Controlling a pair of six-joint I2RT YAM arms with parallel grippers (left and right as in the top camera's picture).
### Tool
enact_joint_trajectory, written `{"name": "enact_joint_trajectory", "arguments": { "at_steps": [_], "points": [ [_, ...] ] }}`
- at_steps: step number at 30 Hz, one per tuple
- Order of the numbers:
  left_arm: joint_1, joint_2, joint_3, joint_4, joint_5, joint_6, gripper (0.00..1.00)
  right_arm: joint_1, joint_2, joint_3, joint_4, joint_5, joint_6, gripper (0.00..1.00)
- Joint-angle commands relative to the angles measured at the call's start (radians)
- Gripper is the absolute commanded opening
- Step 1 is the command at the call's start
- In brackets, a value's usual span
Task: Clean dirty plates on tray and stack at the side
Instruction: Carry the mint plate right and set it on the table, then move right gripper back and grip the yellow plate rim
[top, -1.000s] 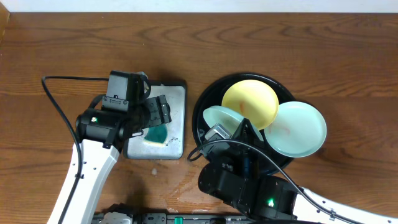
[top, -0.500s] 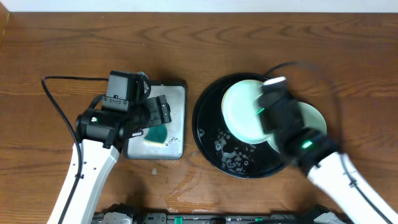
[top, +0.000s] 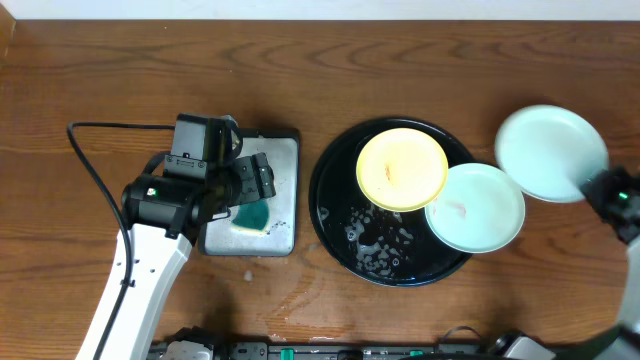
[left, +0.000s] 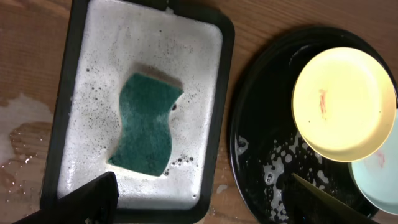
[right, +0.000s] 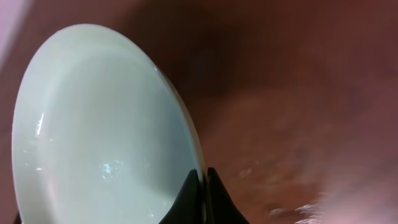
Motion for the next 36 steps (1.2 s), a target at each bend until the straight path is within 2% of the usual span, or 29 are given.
{"name": "enact_joint_trajectory", "arguments": {
  "at_steps": [1,6,7,9,10,13,17,19,22,28,32,36],
  "points": [
    [0.003,0.000,0.022,-0.002,0.002,0.014,0.84,-0.098,0.108,0.016,0.023,0.041,0.048,0.01],
    [0.003,0.000,0.022,-0.002,0.002,0.014,0.84,-0.146,0.246,0.016,0.061,0.039,0.044,0.01],
    [0.003,0.000,0.022,-0.002,0.002,0.014,0.84,-0.146,0.253,0.016,0.064,0.026,0.043,0.06],
    [0.003,0.000,0.022,-0.002,0.002,0.014,0.84,-0.145,0.249,0.018,0.083,-0.061,0.021,0.31],
    [0.003,0.000,0.023,-0.002,0.002,0.014,0.84,-0.144,0.239,0.020,0.105,-0.142,0.001,0.39],
    [0.003,0.000,0.023,-0.002,0.002,0.014,0.84,-0.124,0.171,0.025,0.146,-0.330,-0.013,0.48],
    [0.003,0.000,0.022,-0.002,0.002,0.014,0.84,-0.024,0.024,0.028,0.106,-0.412,-0.045,0.55],
    [0.003,0.000,0.022,-0.002,0.002,0.014,0.85,0.077,-0.051,0.028,0.034,-0.406,-0.097,0.56],
    [0.003,0.000,0.023,-0.002,0.002,0.014,0.84,0.335,-0.111,0.026,-0.112,-0.280,-0.213,0.54],
    [0.003,0.000,0.022,-0.002,0.002,0.014,0.84,0.697,-0.022,-0.017,-0.106,0.073,-0.241,0.51],
    [0.003,0.000,0.022,-0.002,0.002,0.014,0.84,0.818,0.114,-0.016,0.003,0.270,-0.281,0.53],
    [0.003,0.000,0.023,-0.002,0.002,0.014,0.84,0.842,0.225,-0.016,0.075,0.277,-0.282,0.54]
  ]
}}
